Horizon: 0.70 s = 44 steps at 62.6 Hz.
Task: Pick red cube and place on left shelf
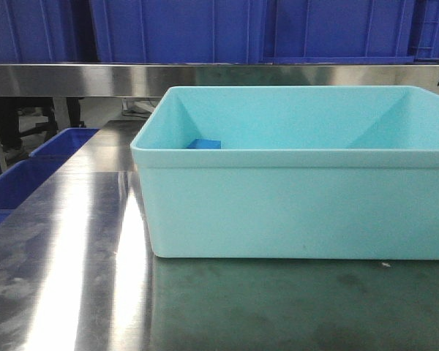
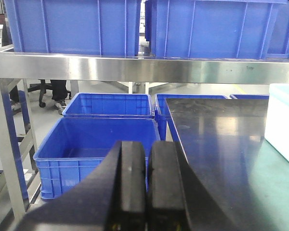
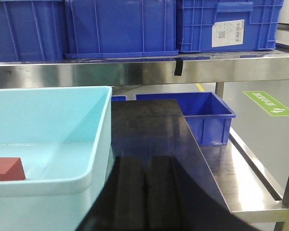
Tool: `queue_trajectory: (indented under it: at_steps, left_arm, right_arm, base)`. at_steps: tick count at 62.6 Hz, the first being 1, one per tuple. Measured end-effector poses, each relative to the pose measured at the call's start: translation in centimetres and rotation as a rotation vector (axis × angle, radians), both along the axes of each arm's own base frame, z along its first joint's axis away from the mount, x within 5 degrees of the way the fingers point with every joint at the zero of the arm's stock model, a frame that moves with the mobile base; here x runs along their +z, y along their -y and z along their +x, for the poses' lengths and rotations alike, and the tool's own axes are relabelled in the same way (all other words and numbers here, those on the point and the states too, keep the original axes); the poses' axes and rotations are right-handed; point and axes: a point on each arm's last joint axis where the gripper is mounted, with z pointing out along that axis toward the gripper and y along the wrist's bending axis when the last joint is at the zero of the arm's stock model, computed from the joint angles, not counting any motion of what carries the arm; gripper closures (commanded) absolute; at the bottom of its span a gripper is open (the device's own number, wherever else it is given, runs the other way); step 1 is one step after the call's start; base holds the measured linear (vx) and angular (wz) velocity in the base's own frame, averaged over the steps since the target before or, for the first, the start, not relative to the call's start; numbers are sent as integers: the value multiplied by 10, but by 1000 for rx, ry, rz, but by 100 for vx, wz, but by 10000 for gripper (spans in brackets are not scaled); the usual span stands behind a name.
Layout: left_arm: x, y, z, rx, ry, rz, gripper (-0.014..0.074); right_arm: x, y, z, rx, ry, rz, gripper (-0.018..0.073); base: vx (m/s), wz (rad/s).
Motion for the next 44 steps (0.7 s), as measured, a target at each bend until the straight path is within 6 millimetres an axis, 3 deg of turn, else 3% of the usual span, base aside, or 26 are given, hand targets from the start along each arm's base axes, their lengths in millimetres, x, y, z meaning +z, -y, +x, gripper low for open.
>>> queue_trajectory:
  at_steps: [44]
  left_arm:
    - [0, 0, 0, 0, 0, 0, 495]
  right_arm:
    - [3, 0, 0, 0, 30, -2, 514]
  base:
    - [0, 0]
